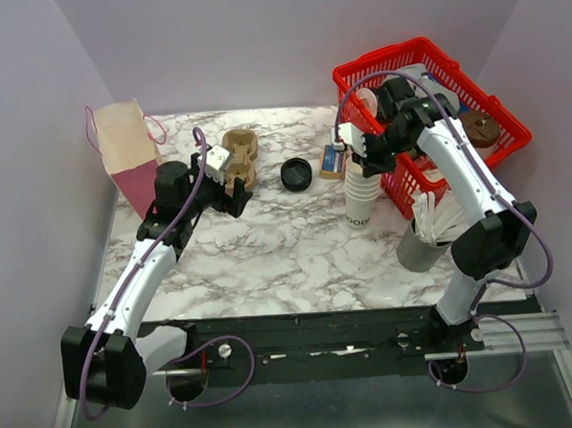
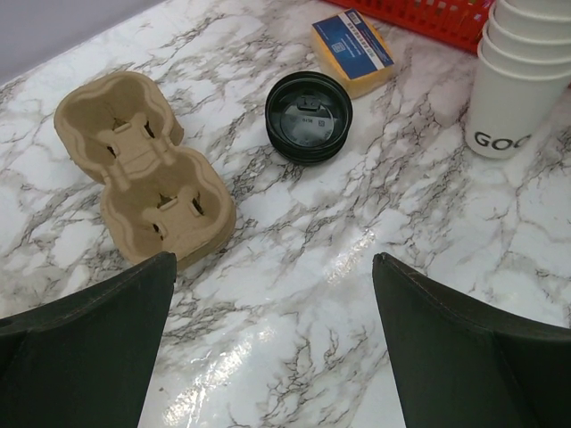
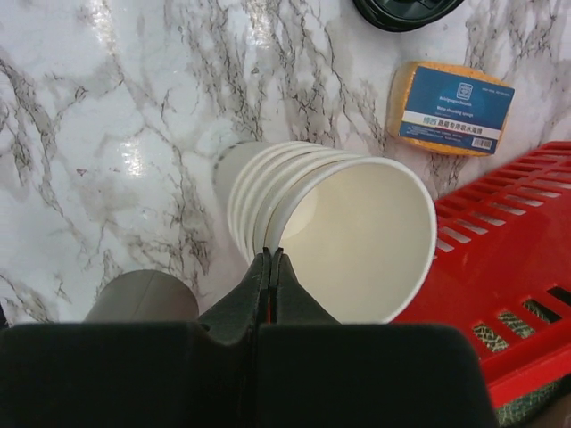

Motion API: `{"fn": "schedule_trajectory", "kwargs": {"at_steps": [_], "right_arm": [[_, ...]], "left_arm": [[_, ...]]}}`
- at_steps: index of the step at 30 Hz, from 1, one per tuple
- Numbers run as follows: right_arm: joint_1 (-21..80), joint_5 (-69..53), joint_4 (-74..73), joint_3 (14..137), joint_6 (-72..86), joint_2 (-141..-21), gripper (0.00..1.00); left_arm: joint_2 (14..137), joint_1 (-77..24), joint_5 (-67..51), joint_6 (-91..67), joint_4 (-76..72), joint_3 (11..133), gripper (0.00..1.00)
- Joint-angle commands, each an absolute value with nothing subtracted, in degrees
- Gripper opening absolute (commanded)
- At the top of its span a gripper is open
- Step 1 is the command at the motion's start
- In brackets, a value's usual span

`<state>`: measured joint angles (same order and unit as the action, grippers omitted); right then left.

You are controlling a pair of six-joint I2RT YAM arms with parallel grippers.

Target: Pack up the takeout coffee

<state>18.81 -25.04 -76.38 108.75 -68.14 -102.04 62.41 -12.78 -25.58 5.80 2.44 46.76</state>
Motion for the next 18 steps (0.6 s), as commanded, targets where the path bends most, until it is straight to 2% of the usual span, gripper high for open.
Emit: {"fn": "schedule_trajectory", "kwargs": {"at_steps": [1, 11, 16, 18], "right_arm": [[19.4, -25.4, -75.2, 108.1, -64.9, -96.6, 0.01], [20.0, -24.3, -53.3, 96.9, -55.0, -86.7, 0.01], [21.7, -17.3, -41.9, 84.3, -55.5, -82.5, 0.01], [21.8, -16.7, -38.1, 82.8, -55.3, -81.7, 0.01]], "left_arm": [[63.6, -13.1, -27.8, 5.5, 0.3, 46.3, 0.99], [69.4, -15.5, -27.3, -10.6, -9.0, 48.2, 0.99], [77.1, -18.8, -27.2, -18.6, -16.6, 52.3, 0.99], [80.0, -20.0, -28.6, -22.0, -18.4, 54.4, 0.99]]}}
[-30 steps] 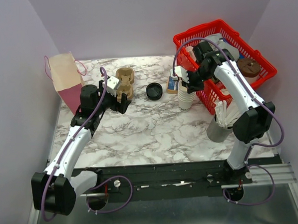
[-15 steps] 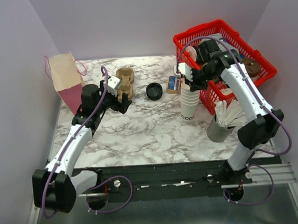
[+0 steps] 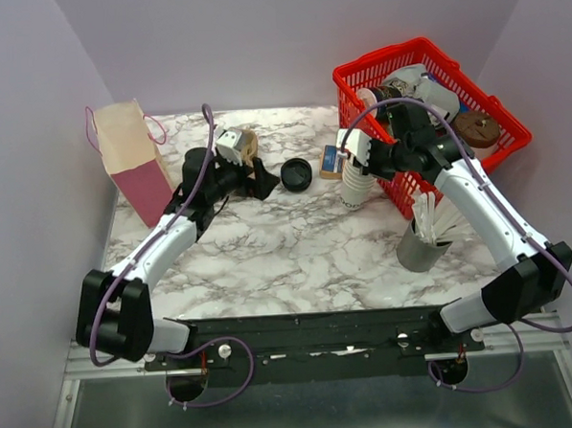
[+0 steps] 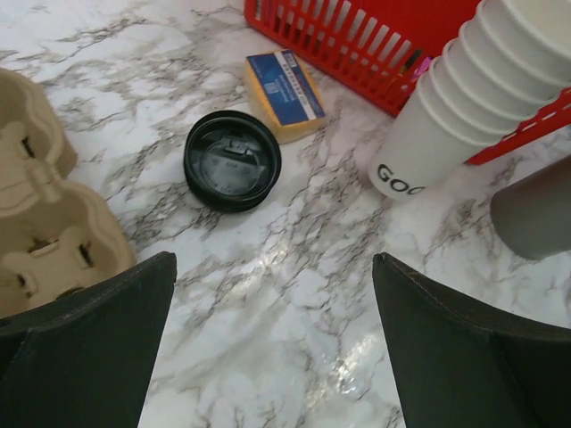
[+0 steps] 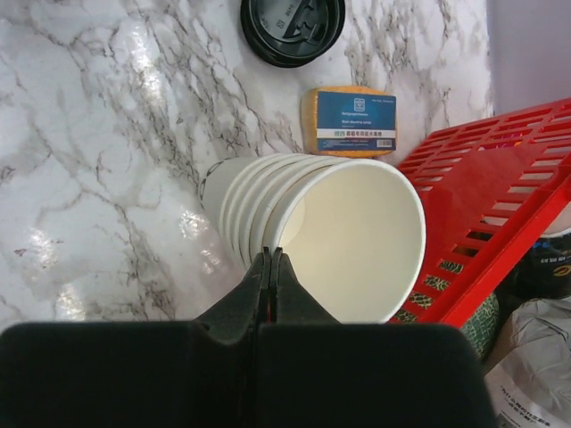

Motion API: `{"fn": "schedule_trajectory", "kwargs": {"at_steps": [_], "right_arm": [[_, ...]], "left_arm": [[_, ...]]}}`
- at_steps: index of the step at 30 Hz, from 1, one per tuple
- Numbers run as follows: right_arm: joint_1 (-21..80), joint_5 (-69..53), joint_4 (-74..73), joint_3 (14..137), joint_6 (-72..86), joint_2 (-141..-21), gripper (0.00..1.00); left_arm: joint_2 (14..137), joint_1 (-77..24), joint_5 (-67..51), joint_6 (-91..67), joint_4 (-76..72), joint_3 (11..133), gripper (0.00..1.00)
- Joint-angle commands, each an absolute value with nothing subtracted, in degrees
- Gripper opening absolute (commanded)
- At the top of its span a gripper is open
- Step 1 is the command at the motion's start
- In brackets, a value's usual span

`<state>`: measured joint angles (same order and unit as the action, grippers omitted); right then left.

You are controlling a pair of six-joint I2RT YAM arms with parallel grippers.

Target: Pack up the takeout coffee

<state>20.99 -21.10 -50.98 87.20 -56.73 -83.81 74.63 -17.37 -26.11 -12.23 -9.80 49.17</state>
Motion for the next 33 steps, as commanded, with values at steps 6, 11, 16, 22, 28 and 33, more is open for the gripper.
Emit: {"fn": "schedule_trajectory", "kwargs": {"at_steps": [6, 11, 16, 22, 28, 33], "right_arm": [[21.9, -15.7, -32.6, 80.6, -53.7, -80.0, 0.01], [21.9, -15.1, -32.9, 81.7, -52.0, -80.8, 0.01], [21.9, -14.1, -32.1, 81.5, -52.2, -82.0, 0.01], [21.9, -12.8, -30.9, 82.4, -51.3, -83.6, 0.01], [21.9, -12.8, -31.0, 83.6, -50.7, -85.2, 0.01], [22.0, -12.8, -31.1, 84.0, -50.2, -85.5, 0.01]], "left_arm": [[92.9, -22.6, -33.0, -26.9, -20.5, 65.7, 0.99], [101.9, -25.2, -33.1, -33.6, -23.8, 73.6, 0.99], [108.0, -26.5, -32.3, -41.8, -29.0, 77.9, 0.99], [111.7, -28.4, -33.0, -45.9, -30.8, 81.0, 0.99], [113.7, -29.5, -33.8, -46.7, -32.4, 82.0, 0.99], [114.9, -29.8, -33.7, -46.8, -32.0, 83.1, 0.99]]}}
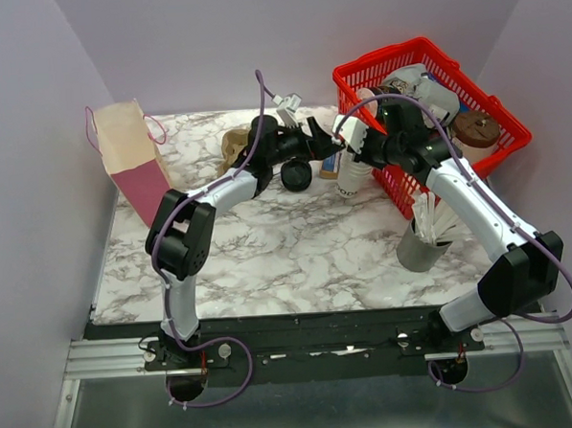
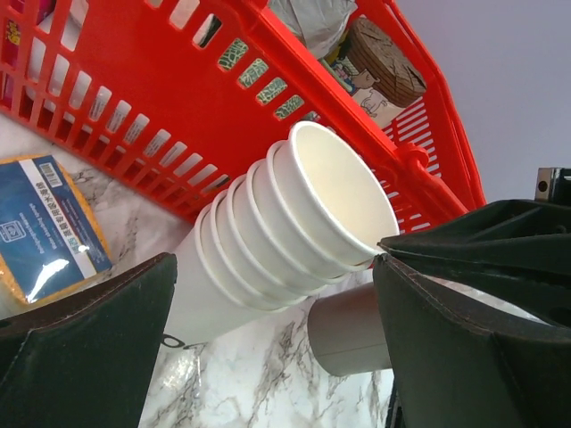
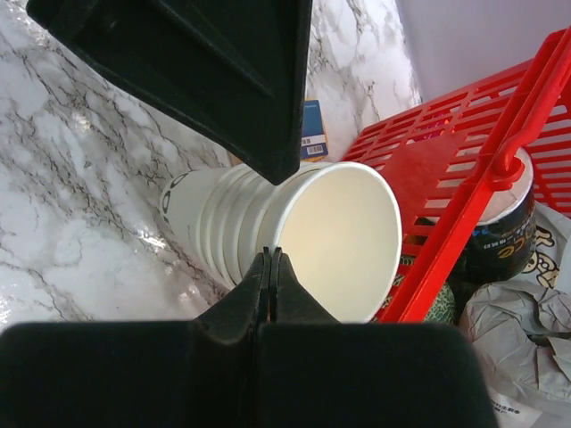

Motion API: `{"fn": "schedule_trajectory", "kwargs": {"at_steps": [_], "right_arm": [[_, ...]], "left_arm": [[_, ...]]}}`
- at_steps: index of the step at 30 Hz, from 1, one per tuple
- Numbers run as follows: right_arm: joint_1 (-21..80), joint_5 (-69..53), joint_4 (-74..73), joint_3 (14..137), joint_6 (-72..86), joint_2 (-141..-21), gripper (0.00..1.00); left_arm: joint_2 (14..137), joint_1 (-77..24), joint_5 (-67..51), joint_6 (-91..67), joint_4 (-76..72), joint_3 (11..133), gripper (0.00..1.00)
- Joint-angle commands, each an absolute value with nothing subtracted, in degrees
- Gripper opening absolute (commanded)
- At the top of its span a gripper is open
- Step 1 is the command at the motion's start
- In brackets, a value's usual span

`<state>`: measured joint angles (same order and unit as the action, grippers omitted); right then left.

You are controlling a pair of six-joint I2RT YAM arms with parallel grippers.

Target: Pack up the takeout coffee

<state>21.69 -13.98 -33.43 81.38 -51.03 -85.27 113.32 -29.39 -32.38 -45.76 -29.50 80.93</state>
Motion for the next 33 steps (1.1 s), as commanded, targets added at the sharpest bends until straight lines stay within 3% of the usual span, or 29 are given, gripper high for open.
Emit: {"fn": "schedule_trajectory", "kwargs": {"at_steps": [1, 33], "right_arm": [[22.0, -12.9, -31.0, 84.0, -50.0, -85.4, 0.01], [22.8, -12.3, -30.7, 86.9, -48.3, -83.8, 0.01]], "left_arm": [[115.1, -29.9, -33.4, -46.9, -31.8, 83.1, 0.99], [118.3, -32.1, -28.4, -41.2, -23.6, 84.8, 0.99]]}}
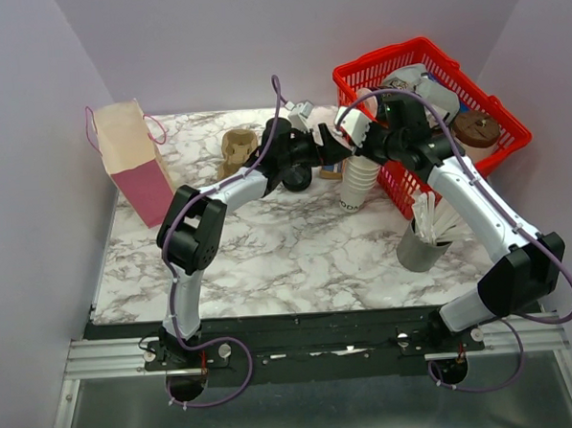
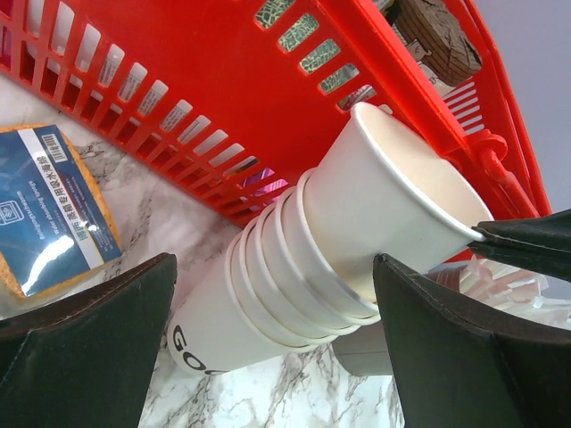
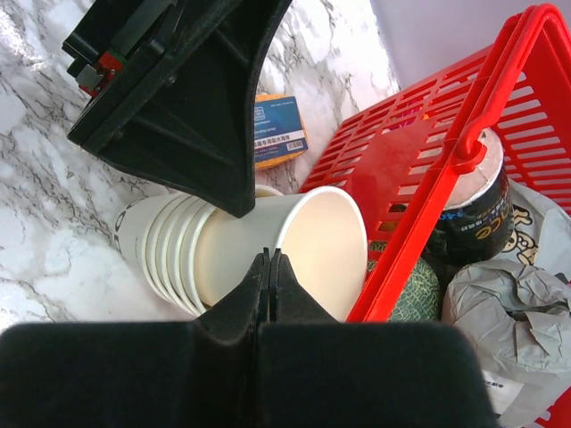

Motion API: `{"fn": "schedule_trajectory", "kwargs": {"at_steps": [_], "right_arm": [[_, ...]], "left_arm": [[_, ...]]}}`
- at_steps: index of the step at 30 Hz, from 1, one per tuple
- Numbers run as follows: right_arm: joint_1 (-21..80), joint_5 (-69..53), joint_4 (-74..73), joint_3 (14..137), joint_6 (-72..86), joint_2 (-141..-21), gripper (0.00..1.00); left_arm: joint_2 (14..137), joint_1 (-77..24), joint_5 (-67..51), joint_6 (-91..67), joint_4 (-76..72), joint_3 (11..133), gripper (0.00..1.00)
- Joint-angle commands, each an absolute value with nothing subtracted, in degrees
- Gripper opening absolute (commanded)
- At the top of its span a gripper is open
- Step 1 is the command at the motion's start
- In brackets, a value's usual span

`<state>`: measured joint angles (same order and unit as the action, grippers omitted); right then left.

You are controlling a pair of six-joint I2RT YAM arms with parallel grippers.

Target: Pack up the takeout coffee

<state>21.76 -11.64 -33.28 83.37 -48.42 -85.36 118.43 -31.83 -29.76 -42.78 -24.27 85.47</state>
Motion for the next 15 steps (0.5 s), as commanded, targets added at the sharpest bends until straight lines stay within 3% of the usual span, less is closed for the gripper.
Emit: {"fn": "schedule_trajectory", "kwargs": {"at_steps": [1, 15], "right_arm": [[23.1, -12.1, -30.8, 87.3, -48.4, -83.7, 0.01], [24.7, -10.9, -32.1, 90.9, -49.4, -80.6, 0.01]], "left_arm": [[118.0, -32.0, -29.0, -40.9, -24.4, 84.8, 0.99], [112.8, -27.1, -40.0, -45.5, -36.5, 85.3, 0.99]]}}
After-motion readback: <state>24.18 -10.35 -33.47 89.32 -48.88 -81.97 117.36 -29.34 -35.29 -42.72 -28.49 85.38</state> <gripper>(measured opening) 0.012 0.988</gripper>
